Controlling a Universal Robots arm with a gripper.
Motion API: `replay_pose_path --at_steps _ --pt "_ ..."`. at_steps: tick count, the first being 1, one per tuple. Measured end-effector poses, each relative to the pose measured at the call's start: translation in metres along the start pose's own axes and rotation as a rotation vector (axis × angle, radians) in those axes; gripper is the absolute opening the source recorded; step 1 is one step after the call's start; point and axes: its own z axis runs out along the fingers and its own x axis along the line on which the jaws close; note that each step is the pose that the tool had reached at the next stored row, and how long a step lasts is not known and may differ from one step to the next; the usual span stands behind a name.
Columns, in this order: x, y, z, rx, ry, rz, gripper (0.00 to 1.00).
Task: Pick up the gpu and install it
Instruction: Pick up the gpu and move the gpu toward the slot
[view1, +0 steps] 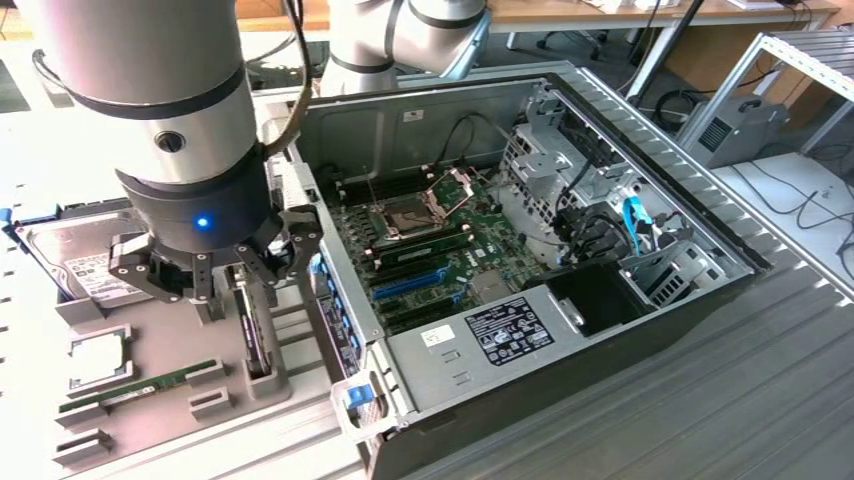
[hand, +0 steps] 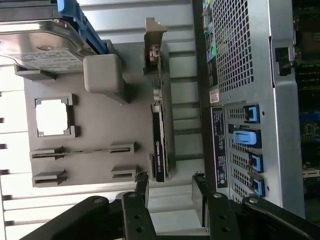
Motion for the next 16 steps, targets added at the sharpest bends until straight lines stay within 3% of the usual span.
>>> replay_pose_path --at_steps 5,16 --pt "0.001 -0.0008 0.0183 0.0002 0.0000 0.000 0.48" --pt "0.001 0.0074 0.0239 0.0002 0.0000 0.000 0.48"
